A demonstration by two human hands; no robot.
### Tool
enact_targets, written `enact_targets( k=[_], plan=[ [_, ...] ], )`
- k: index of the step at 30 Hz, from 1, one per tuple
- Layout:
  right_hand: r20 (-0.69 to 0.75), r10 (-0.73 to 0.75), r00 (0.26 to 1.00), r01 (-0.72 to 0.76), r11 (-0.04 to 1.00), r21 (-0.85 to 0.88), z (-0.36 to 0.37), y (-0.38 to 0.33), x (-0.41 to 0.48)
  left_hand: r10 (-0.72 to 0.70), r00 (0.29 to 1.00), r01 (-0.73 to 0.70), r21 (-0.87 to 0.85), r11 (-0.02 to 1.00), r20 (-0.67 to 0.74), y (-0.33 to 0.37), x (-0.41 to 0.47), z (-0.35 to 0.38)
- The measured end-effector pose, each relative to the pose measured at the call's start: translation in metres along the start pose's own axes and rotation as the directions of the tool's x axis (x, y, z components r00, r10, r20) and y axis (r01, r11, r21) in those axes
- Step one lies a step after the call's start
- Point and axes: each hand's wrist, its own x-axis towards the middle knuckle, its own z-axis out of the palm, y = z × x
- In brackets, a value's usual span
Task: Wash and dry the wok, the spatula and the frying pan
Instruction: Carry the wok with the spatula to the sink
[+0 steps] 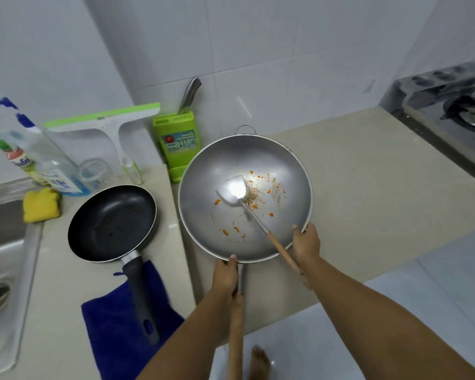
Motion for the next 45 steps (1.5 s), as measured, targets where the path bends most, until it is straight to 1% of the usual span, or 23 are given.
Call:
enact_targets(
  k=[4, 7, 9, 11, 15, 18, 23, 25, 29, 32, 34, 37, 41, 45],
  plan=[
    [0.014, 0.005, 1.0, -0.006, 0.997, 0.078, -0.002, 0.001, 0.01, -0.028, 0.999, 0.026, -0.053, 0.998, -0.039, 0.006, -0.002, 0.009],
    [0.016, 0.017, 1.0, -0.019, 0.994, 0.103, -0.001, -0.002, 0.012, -0.078, 0.988, 0.065, -0.106, 0.992, -0.131, 0.015, -0.003, 0.012],
    [-0.011, 0.027, 1.0, -0.025, 0.992, 0.127, -0.002, -0.005, 0.009, -0.117, 0.98, 0.098, -0.122, 0.988, -0.163, 0.021, -0.003, 0.011],
    [-0.037, 0.05, 0.998, -0.044, 0.987, 0.158, -0.005, -0.005, 0.005, -0.138, 0.977, 0.118, -0.127, 0.985, -0.165, 0.026, -0.003, 0.007],
    [-0.073, 0.067, 0.995, -0.05, 0.975, 0.215, -0.019, 0.0, -0.007, -0.079, 0.988, 0.067, -0.095, 0.993, -0.131, 0.03, -0.012, 0.003],
    [-0.111, 0.048, 0.993, -0.019, 0.969, 0.247, -0.029, 0.008, -0.014, -0.003, 0.996, -0.005, -0.082, 0.997, -0.094, 0.034, -0.026, -0.001],
    [-0.197, 0.025, 0.98, 0.044, 0.941, 0.336, -0.051, -0.007, -0.073, 0.132, 0.99, -0.136, -0.08, 0.987, -0.058, 0.046, -0.064, -0.026],
    [-0.208, 0.015, 0.978, 0.067, 0.921, 0.383, -0.055, -0.012, -0.098, 0.179, 0.983, -0.183, -0.086, 0.979, -0.049, 0.048, -0.079, -0.041],
    [-0.181, -0.031, 0.983, 0.108, 0.894, 0.434, -0.055, -0.025, -0.144, 0.251, 0.966, -0.256, -0.085, 0.963, -0.066, 0.048, -0.108, -0.081],
    [-0.139, -0.08, 0.987, 0.138, 0.867, 0.478, -0.049, -0.037, -0.179, 0.248, 0.965, -0.257, -0.13, 0.958, -0.086, 0.047, -0.127, -0.117],
    [-0.115, -0.121, 0.986, 0.161, 0.87, 0.466, -0.042, -0.044, -0.199, 0.246, 0.962, -0.263, -0.164, 0.951, -0.117, 0.045, -0.142, -0.141],
    [-0.039, -0.178, 0.983, 0.176, 0.869, 0.463, -0.026, -0.058, -0.233, 0.257, 0.948, -0.293, -0.2, 0.935, -0.191, 0.042, -0.164, -0.18],
    [0.049, -0.237, 0.97, 0.192, 0.878, 0.439, -0.002, -0.068, -0.274, 0.228, 0.935, -0.297, -0.248, 0.922, -0.27, 0.021, -0.179, -0.225],
    [0.156, -0.302, 0.941, 0.222, 0.894, 0.389, 0.031, -0.065, -0.312, 0.178, 0.925, -0.298, -0.35, 0.888, -0.335, -0.005, -0.208, -0.27]
  ],
)
